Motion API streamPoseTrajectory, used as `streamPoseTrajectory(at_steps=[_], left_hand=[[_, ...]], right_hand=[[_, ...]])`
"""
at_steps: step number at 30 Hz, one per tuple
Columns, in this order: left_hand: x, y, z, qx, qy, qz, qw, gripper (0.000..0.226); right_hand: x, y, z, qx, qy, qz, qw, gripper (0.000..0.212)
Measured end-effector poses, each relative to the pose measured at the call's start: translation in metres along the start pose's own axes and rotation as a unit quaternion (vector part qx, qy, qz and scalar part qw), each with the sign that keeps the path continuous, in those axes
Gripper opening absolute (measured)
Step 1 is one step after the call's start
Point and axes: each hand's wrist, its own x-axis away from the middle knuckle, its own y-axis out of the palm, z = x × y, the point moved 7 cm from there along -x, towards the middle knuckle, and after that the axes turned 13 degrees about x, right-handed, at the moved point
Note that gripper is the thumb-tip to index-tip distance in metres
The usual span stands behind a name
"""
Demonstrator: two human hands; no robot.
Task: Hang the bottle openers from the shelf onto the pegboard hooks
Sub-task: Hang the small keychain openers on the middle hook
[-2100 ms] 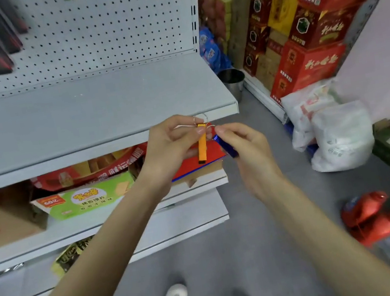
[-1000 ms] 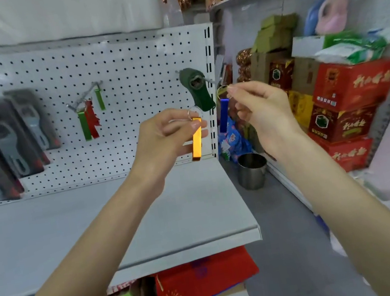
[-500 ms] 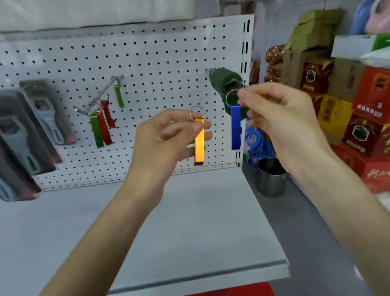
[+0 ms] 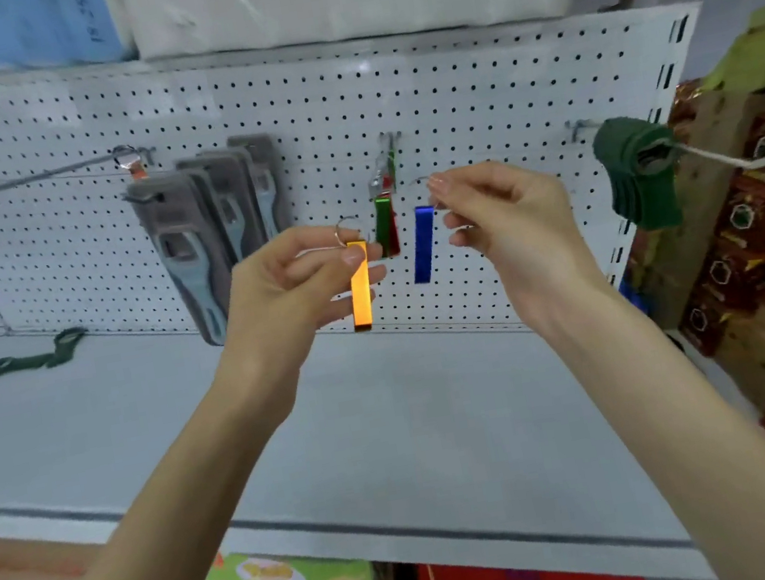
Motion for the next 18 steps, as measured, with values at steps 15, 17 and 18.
streamPoseTrajectory(at_steps=[15, 17, 18], left_hand=[[-0.037, -0.039, 0.011, 0.014, -0.046, -0.082, 0.995, 0.010], [-0.039, -0.039, 0.008, 0.024, -0.053, -0.084, 0.995, 0.010], [-0.039, -0.039, 0.005, 0.027, -0.057, -0.086, 0.994, 0.010]], right_hand=[[-0.006, 0.034, -0.002, 0.021, 0.023, 0.069, 0.997, 0.002], [-0.008, 0.035, 0.001, -0.002, 0.032, 0.062, 0.998, 0.001], [-0.009, 0.035, 0.003, -0.016, 0.037, 0.056, 0.998, 0.003]])
